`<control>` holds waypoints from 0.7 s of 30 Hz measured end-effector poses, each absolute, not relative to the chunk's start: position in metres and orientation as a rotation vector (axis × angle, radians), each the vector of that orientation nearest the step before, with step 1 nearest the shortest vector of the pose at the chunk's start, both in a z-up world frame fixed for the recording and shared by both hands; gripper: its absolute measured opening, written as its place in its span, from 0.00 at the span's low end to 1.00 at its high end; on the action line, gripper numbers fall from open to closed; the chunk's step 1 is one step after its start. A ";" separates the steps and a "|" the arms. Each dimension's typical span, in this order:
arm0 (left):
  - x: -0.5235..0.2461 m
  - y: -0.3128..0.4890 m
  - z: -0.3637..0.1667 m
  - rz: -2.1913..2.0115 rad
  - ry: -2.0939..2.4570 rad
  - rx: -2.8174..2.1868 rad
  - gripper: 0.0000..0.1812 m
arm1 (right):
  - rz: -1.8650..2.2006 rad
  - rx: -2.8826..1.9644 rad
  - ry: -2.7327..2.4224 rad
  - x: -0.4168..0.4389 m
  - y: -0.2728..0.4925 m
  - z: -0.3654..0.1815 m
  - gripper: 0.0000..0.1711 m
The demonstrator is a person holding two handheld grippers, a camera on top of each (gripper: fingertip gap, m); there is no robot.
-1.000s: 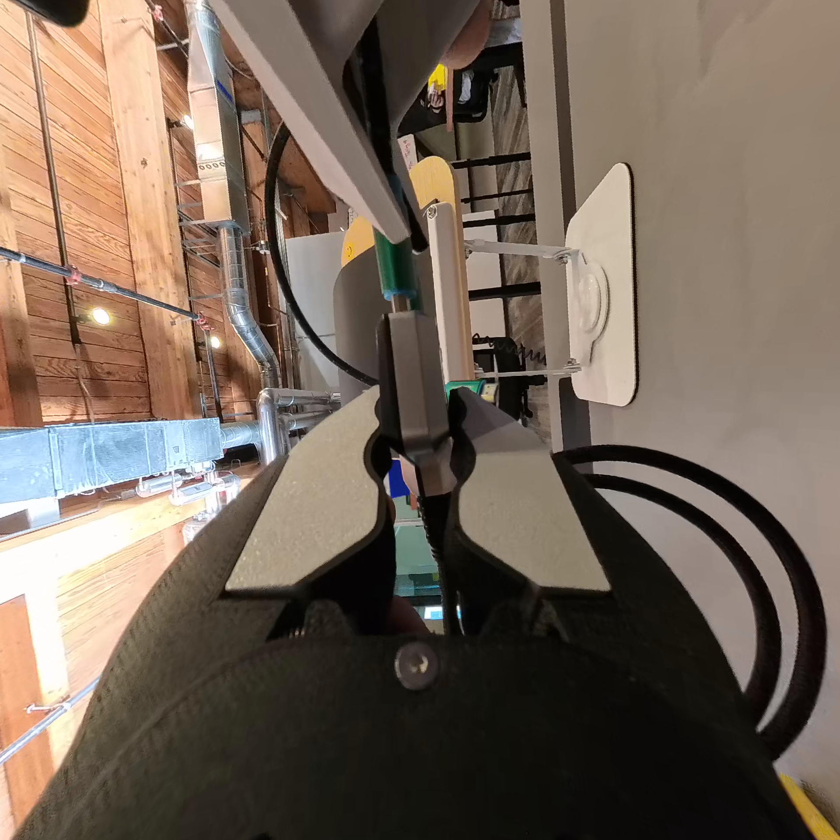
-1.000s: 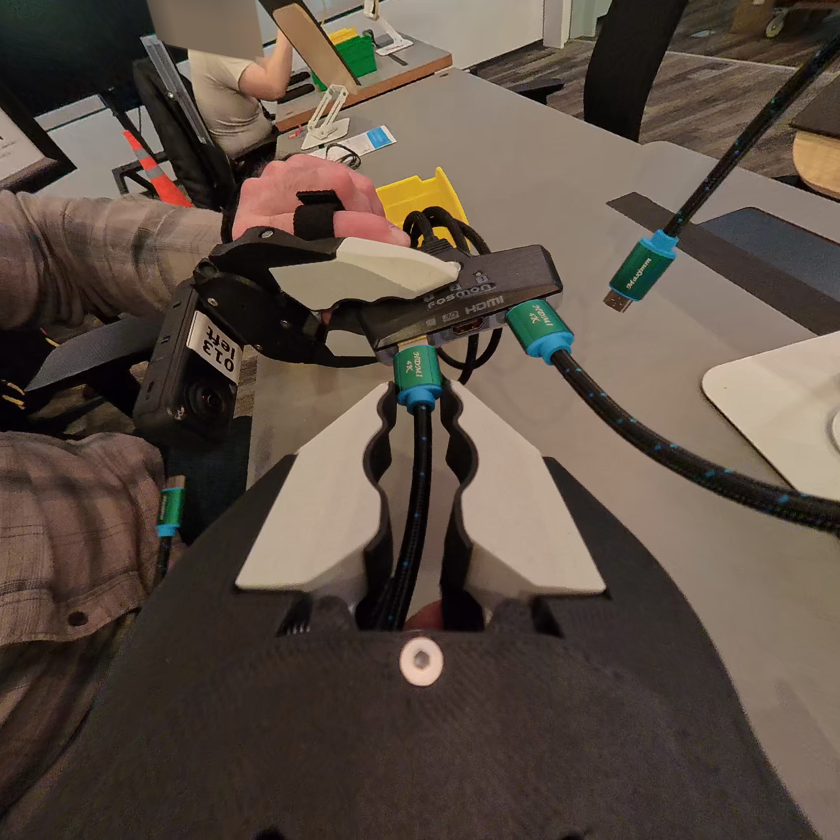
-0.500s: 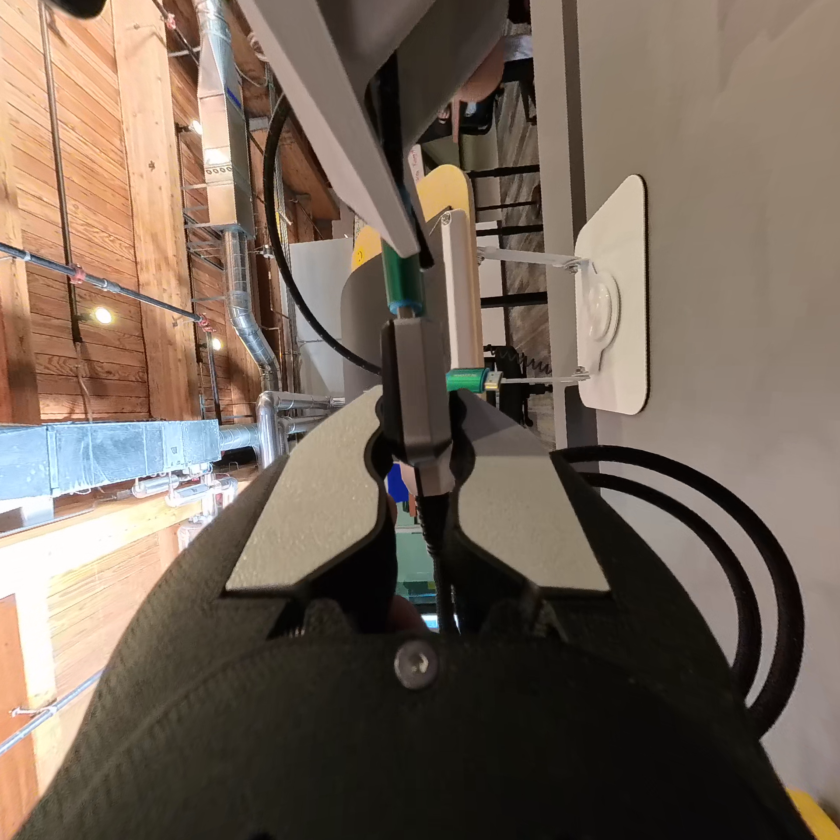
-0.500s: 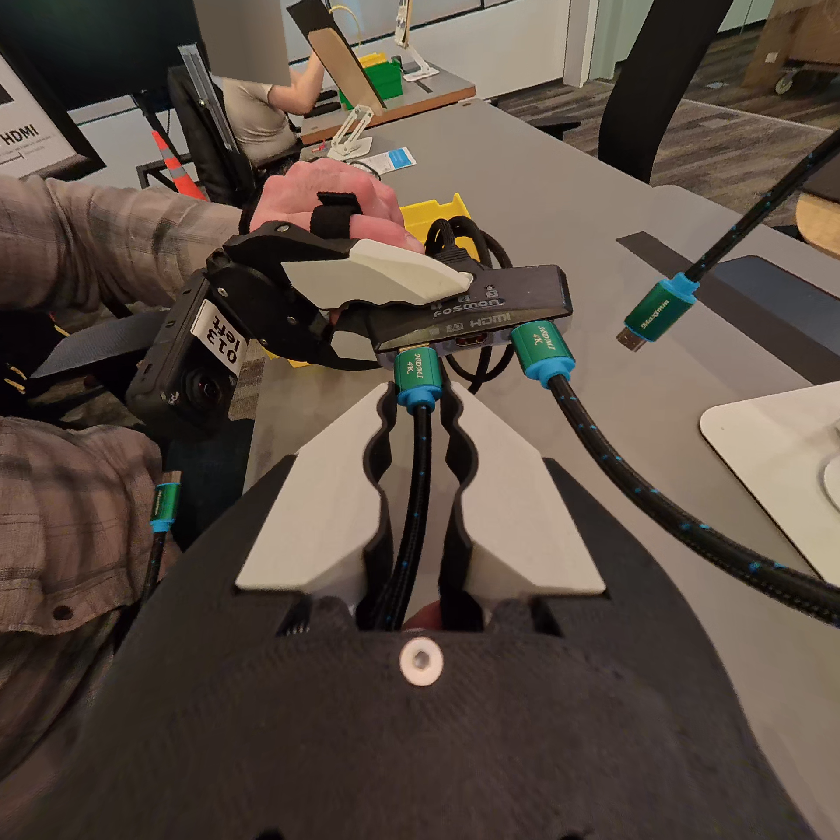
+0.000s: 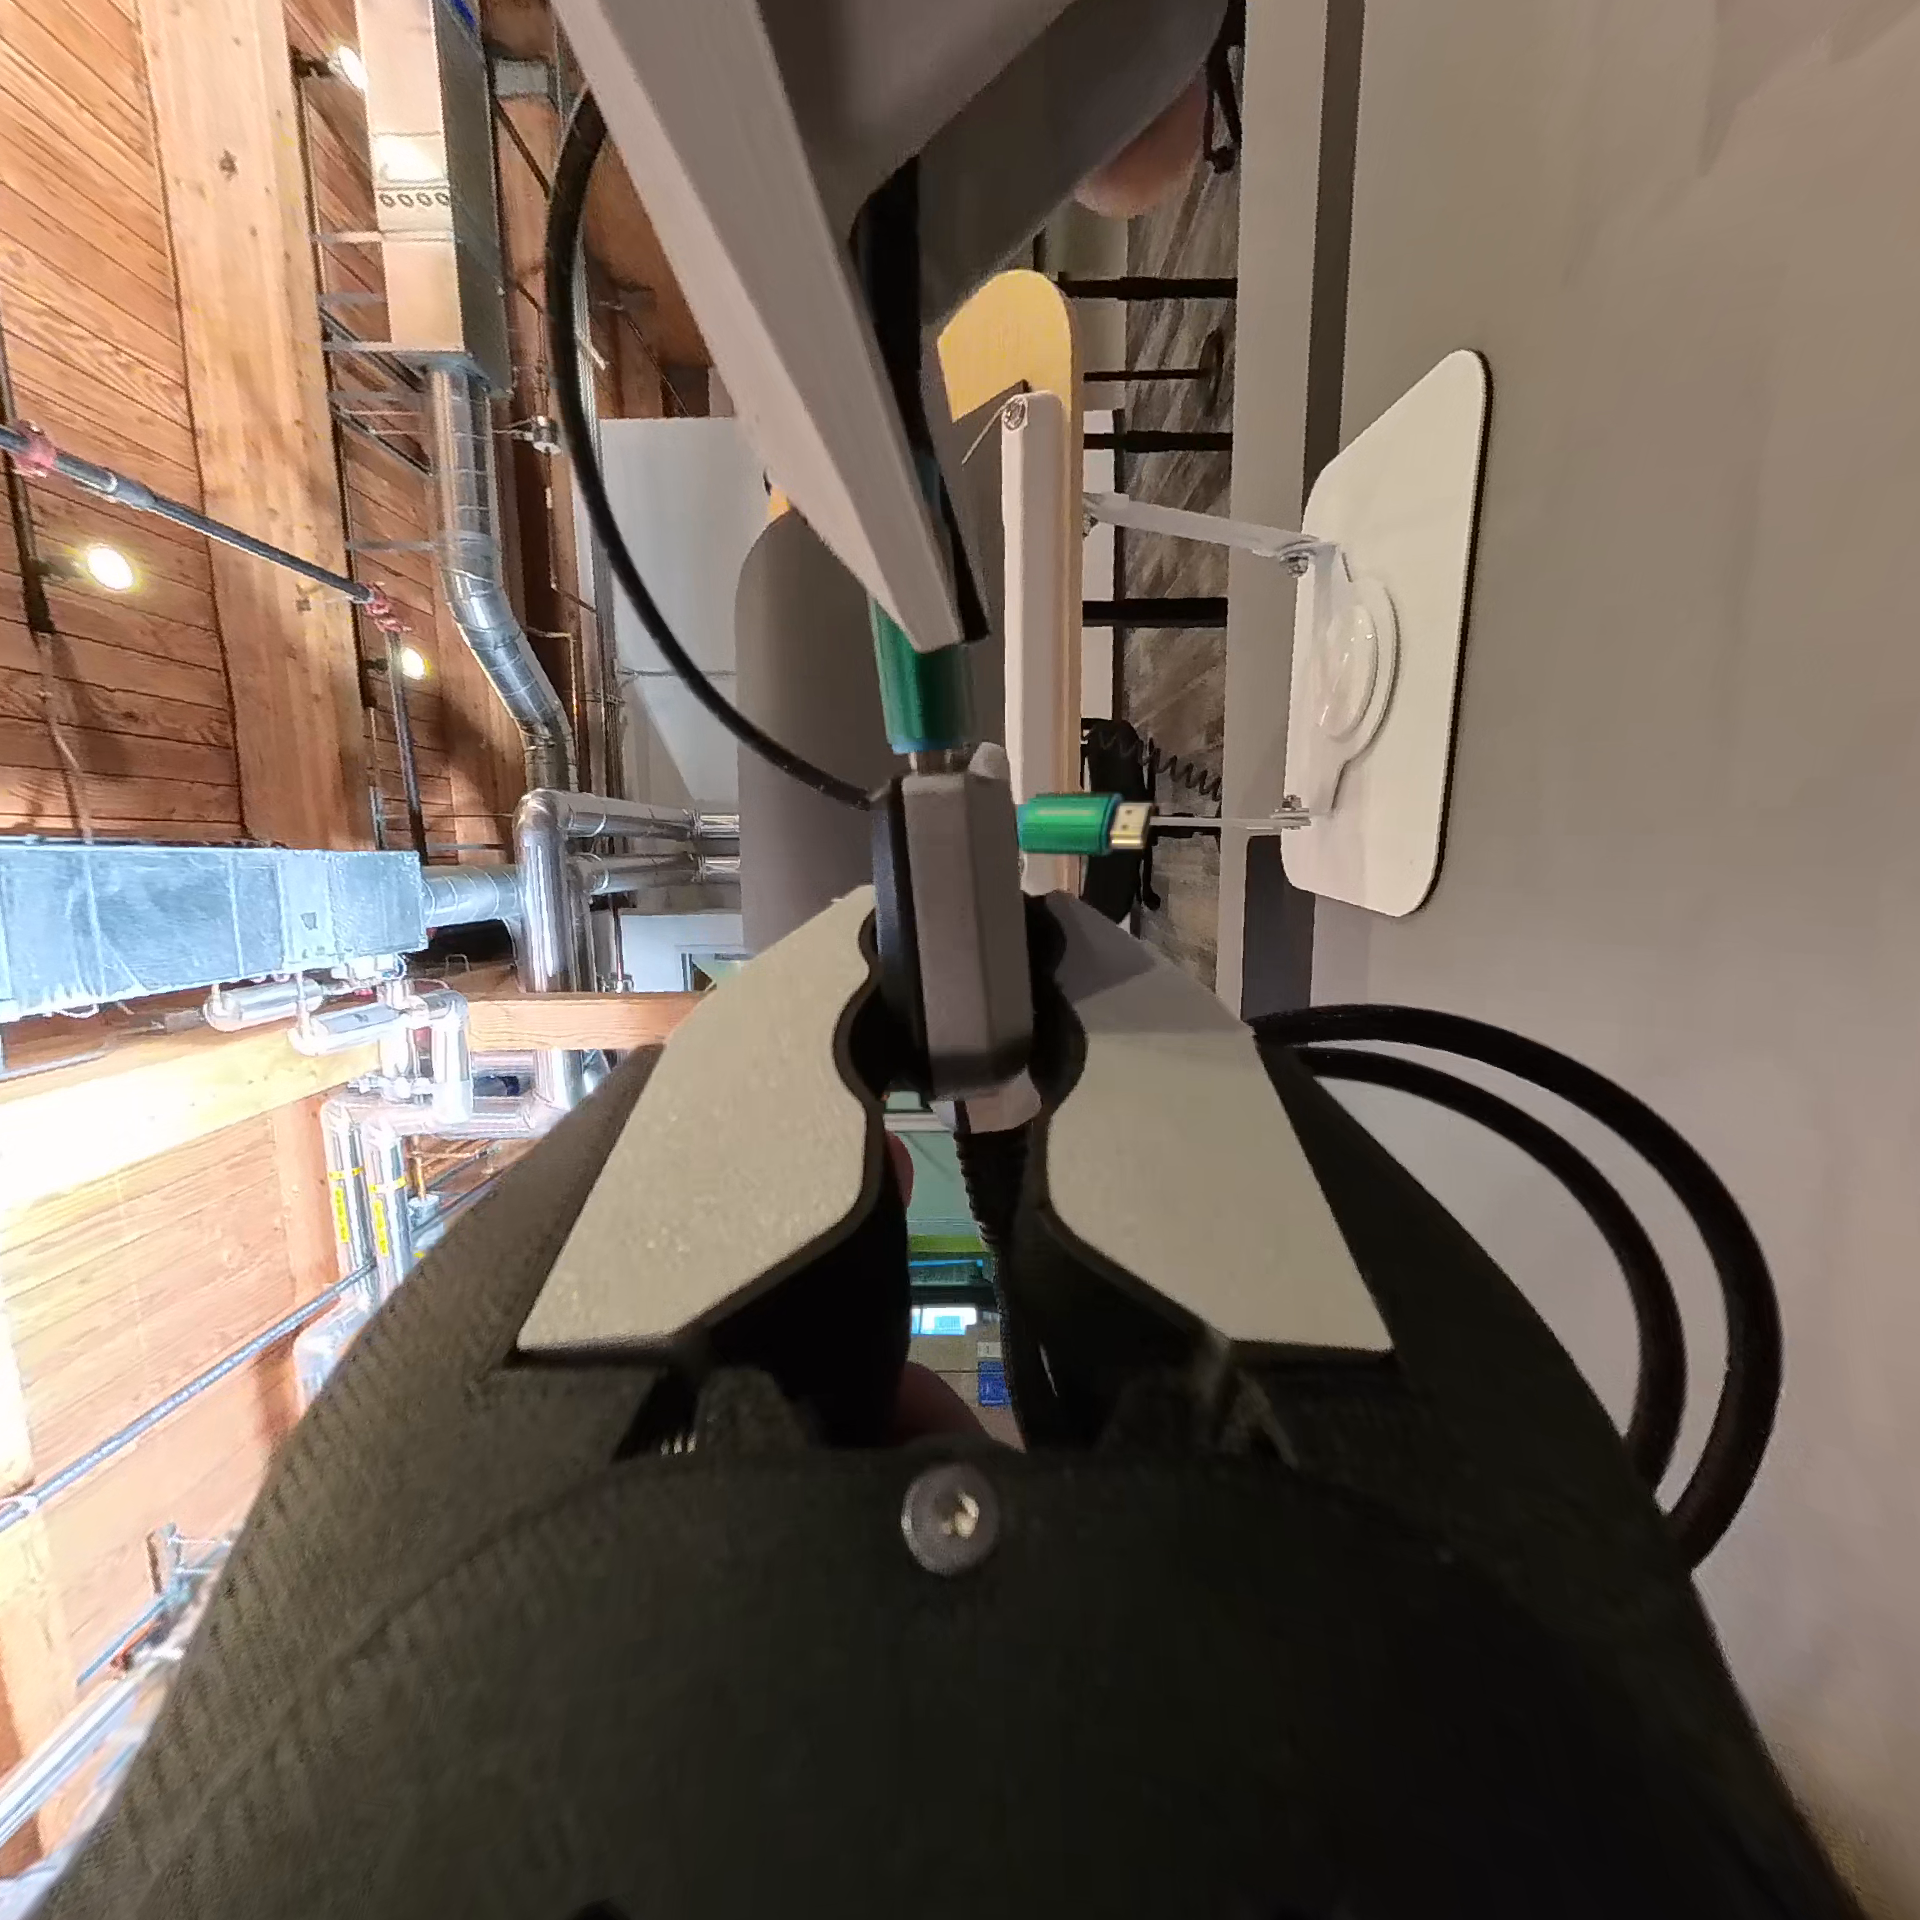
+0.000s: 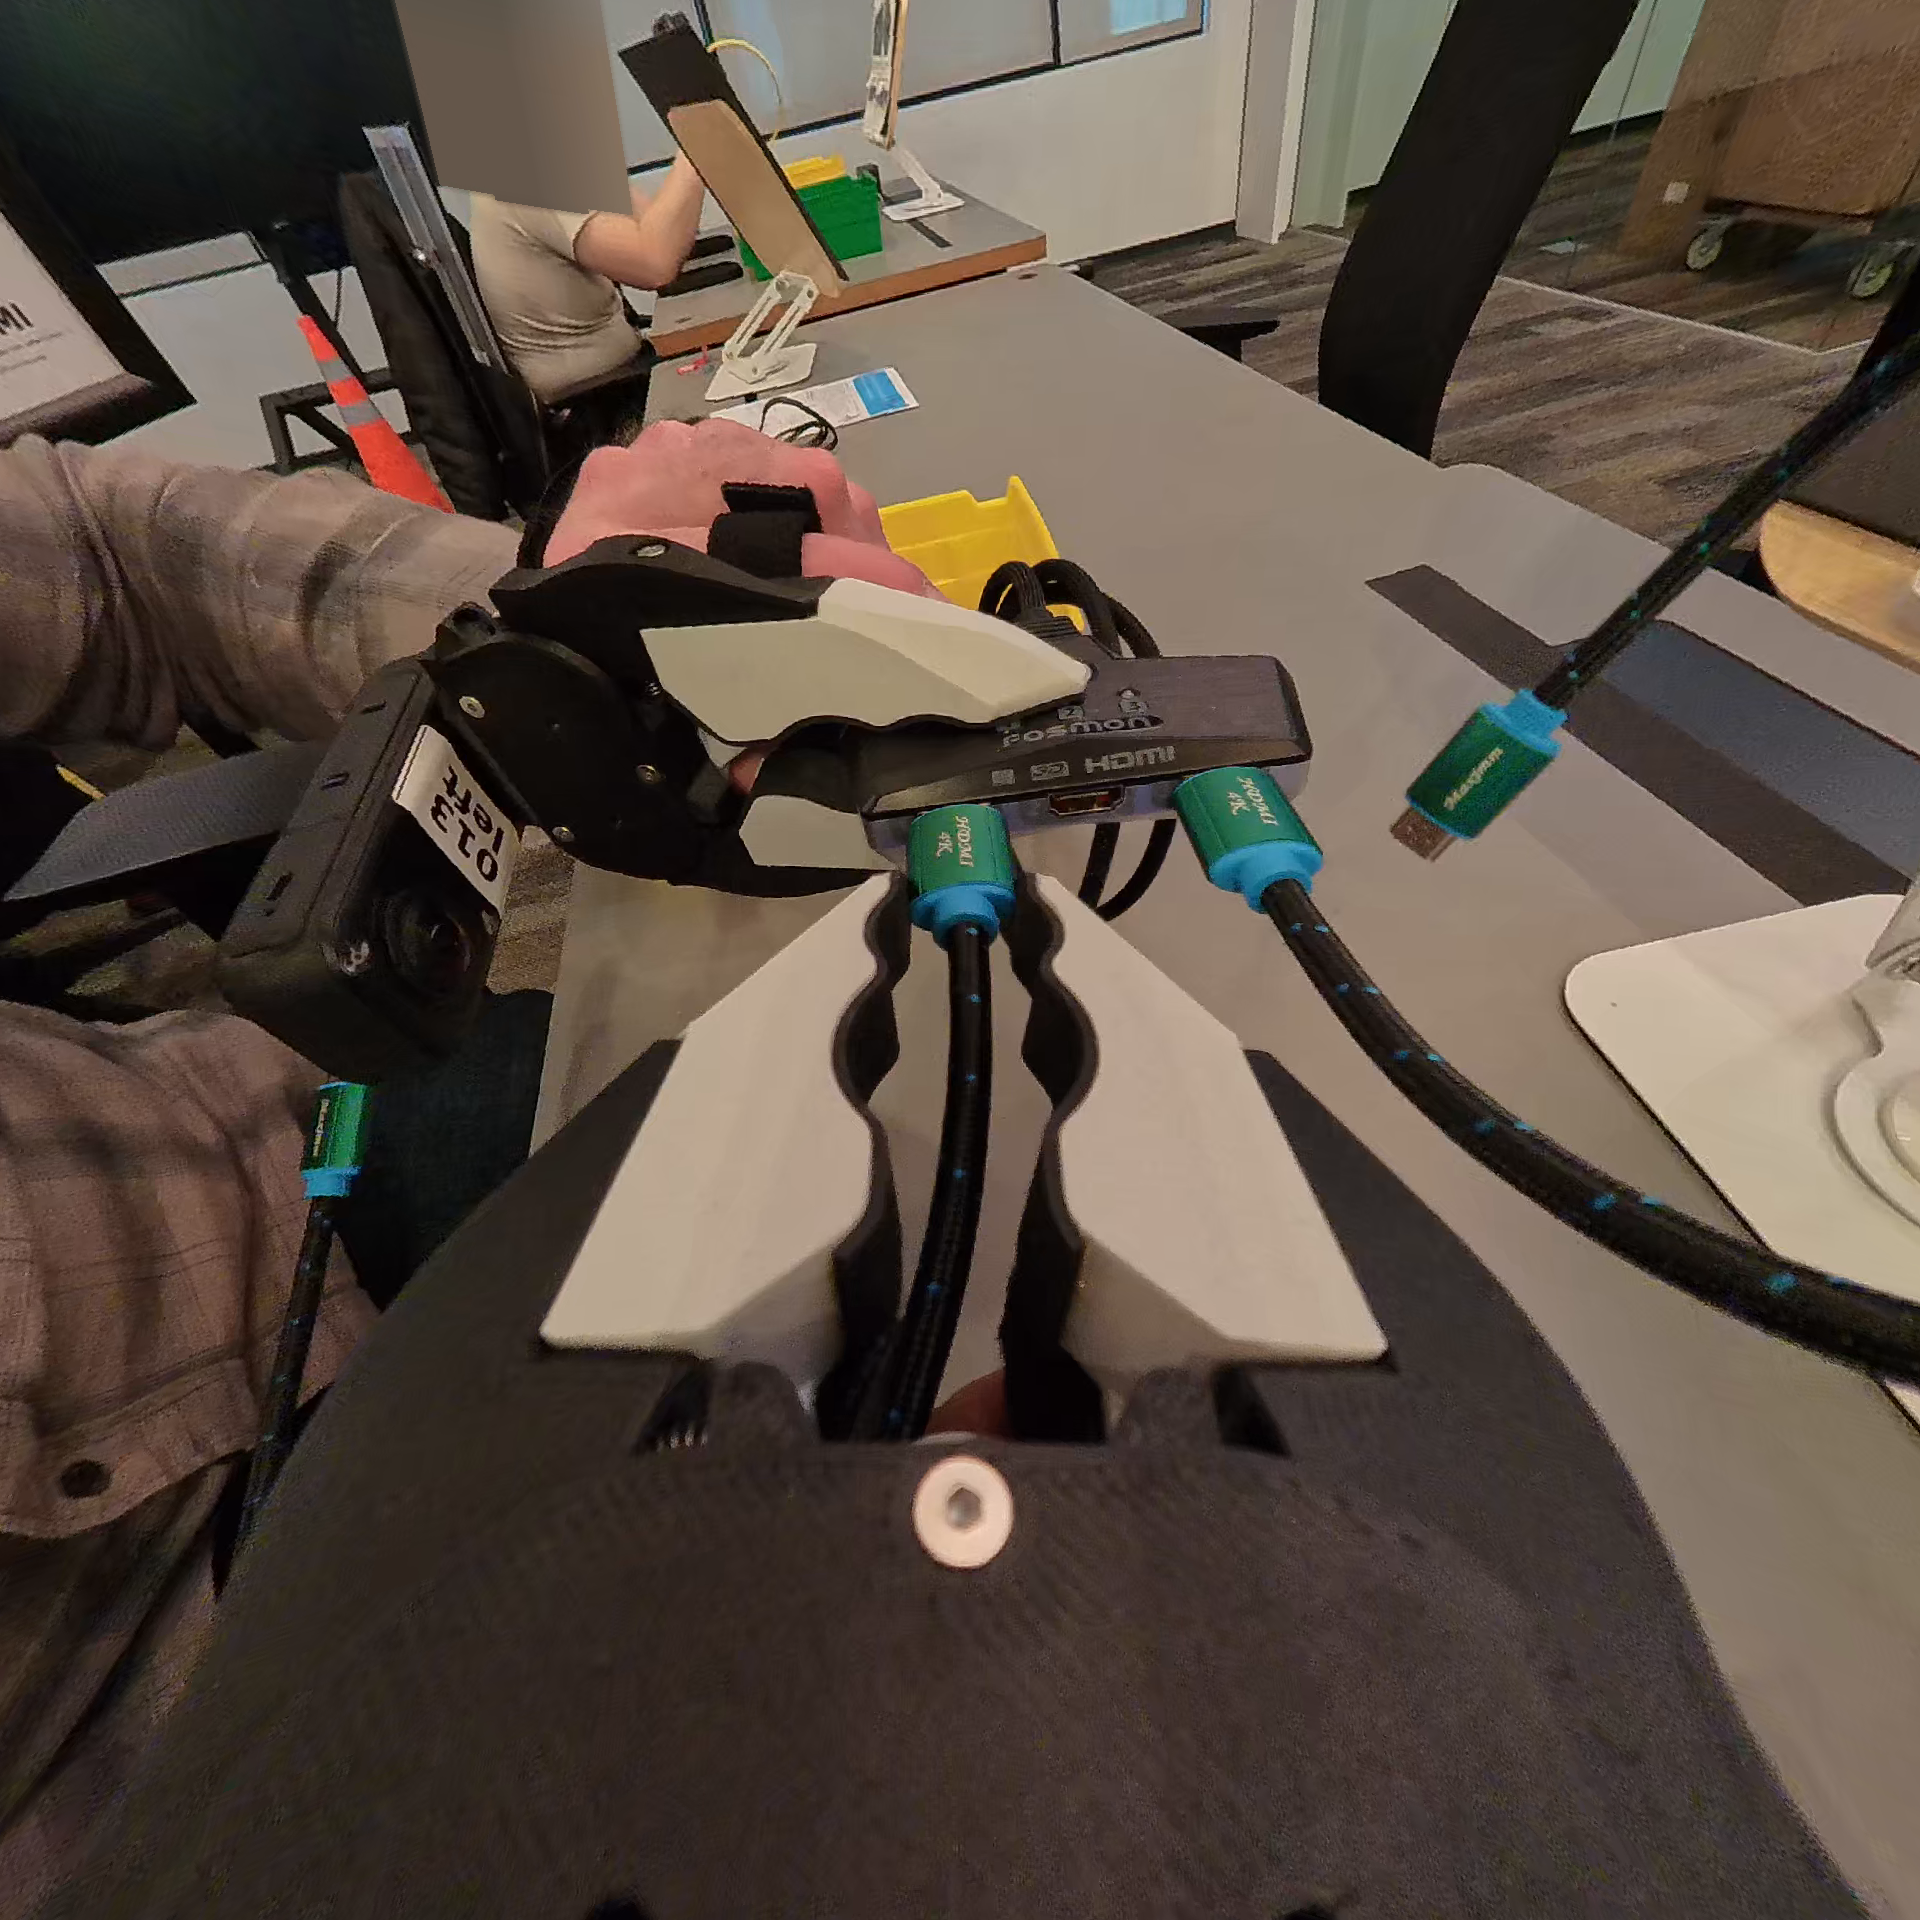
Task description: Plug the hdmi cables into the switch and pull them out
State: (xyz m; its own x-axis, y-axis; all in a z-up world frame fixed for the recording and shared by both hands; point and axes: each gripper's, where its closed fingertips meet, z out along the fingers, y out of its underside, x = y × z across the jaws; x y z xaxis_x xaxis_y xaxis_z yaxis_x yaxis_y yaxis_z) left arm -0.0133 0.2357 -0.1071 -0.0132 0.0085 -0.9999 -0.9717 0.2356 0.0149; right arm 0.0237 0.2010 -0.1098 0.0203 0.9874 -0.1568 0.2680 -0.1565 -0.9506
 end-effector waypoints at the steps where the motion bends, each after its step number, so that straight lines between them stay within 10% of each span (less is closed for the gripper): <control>1: -0.014 0.236 -0.106 1.041 1.309 -1.024 0.11 | 1.187 -1.527 -1.321 0.023 0.201 -0.109 0.10; 21: -0.009 0.226 -0.073 0.949 1.193 -1.085 0.26 | 0.972 -1.464 -1.340 0.042 0.198 -0.082 0.10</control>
State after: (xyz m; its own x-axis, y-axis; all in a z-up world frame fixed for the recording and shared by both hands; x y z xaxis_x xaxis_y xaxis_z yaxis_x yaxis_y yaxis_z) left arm -0.0085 0.2265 -0.0731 0.1400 0.0054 -0.9901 -0.9635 0.2314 -0.1350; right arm 0.0419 0.1984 -0.0822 0.1045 0.9943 0.0216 0.2885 -0.0095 -0.9574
